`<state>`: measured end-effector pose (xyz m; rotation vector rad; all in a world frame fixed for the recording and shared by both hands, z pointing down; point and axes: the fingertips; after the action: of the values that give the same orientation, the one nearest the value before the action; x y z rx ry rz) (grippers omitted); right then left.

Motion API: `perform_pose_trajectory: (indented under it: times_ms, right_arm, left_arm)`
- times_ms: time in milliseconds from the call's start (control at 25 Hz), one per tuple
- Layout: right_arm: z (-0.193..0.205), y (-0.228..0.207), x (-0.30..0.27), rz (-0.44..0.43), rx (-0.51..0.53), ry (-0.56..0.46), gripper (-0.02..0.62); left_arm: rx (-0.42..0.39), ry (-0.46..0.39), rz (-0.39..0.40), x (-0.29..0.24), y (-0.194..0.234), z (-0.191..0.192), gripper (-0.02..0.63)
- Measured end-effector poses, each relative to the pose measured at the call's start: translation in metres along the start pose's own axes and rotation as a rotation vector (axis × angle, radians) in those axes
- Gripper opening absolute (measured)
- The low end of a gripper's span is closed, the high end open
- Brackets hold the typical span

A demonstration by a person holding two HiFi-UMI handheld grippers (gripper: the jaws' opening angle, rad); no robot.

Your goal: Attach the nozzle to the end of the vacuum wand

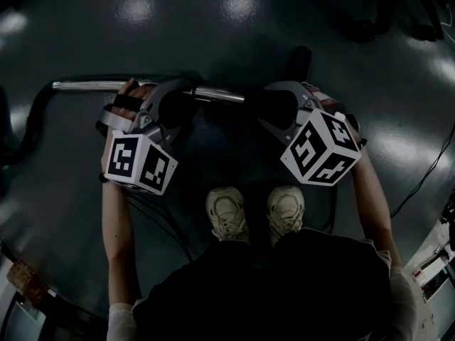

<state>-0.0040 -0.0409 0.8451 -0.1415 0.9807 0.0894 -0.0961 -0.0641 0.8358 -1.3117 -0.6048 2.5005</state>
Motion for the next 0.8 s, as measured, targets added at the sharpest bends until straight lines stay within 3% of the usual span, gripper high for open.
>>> perform_pose_trajectory:
  times_ms: [560,680,800]
  right_arm:
    - [-0.008,0.003,0.005,0.016,-0.01,-0.014,0.195]
    - [-0.014,0.002,0.008,0.03,-0.023,0.012,0.193]
    - [-0.018,0.0,0.004,0.04,-0.003,0.035,0.192]
  left_arm:
    - [0.002,-0.004,-0.001,-0.001,-0.001,-0.008,0.179]
    - [0.033,-0.022,-0.005,-0.005,-0.001,-0.015,0.179]
    - [0.095,-0.093,0.011,-0.007,-0.001,-0.028,0.17]
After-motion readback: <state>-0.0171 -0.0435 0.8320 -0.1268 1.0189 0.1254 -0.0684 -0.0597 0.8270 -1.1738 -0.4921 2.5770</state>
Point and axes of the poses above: the fingertips, and each gripper's own axes: x backward along the fingers, y to its left, z out of its underside, and after that the axes turned 7 degrees about -z, right-handed
